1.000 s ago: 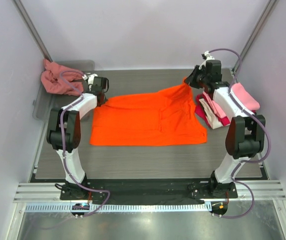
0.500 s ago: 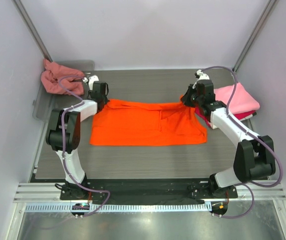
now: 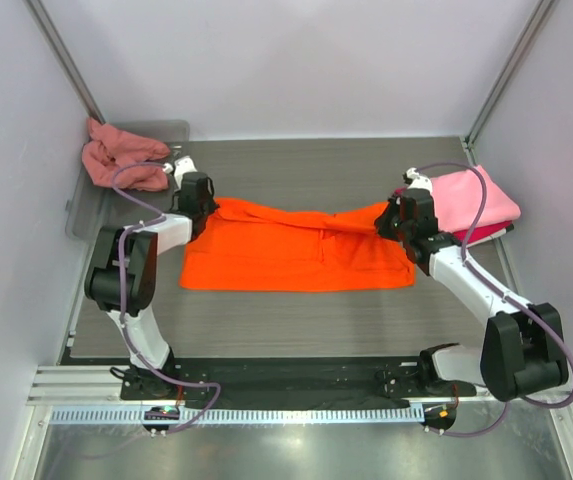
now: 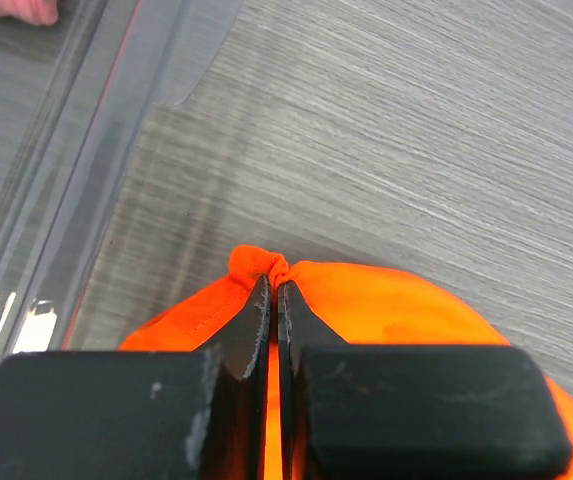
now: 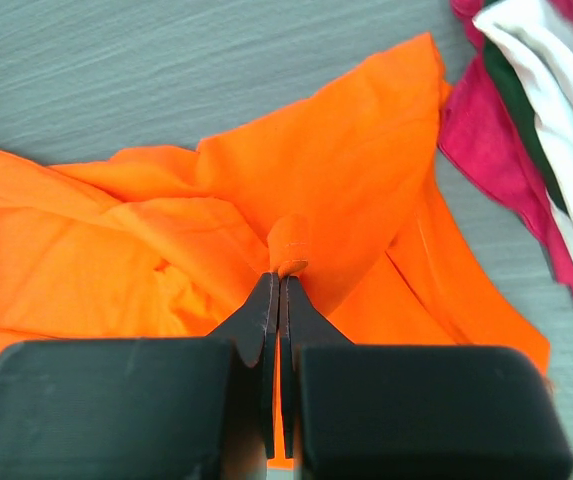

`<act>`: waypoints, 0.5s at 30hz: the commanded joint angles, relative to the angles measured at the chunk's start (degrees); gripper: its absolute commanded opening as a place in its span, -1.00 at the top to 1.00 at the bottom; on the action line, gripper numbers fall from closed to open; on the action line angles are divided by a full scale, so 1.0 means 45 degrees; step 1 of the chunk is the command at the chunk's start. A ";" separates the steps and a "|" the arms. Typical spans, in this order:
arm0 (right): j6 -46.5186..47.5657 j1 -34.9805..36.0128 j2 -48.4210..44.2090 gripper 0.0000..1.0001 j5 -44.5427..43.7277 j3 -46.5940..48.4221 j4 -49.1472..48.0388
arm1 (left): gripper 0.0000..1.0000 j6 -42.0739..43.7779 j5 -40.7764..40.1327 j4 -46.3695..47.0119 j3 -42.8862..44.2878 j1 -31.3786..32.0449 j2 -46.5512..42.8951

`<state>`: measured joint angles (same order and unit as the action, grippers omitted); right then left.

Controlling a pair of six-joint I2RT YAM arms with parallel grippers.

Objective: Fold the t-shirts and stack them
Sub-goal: Fold the tshirt

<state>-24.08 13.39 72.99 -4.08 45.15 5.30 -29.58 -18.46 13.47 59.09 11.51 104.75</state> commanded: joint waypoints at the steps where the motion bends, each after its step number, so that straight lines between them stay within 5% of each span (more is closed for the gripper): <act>1: -0.0313 0.0052 -0.0945 0.97 -0.0442 -0.0577 -0.0651 | 1.00 -0.0494 -0.0370 0.1283 -0.0570 -0.0057 -0.0777; 10: -0.0782 0.0404 -0.3191 0.95 -0.0930 -0.2862 -0.0456 | 0.95 -0.1160 -0.0742 0.2512 -0.2173 -0.0057 -0.1617; 12: -0.0997 0.0443 -0.3582 0.72 -0.0911 -0.3447 -0.0319 | 0.81 -0.1238 -0.0625 0.2727 -0.2583 -0.0057 -0.1734; 13: -0.1075 0.0501 -0.3932 0.36 -0.1085 -0.3605 -0.0260 | 0.66 -0.1296 -0.0586 0.3018 -0.2758 -0.0057 -0.1851; 15: -0.1154 0.0560 -0.4246 0.01 -0.1223 -0.3820 -0.0221 | 0.47 -0.1317 -0.0489 0.3391 -0.3168 -0.0057 -0.1949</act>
<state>-28.08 15.31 56.42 -7.03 29.06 5.65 -34.33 -19.46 22.22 46.52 11.51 99.00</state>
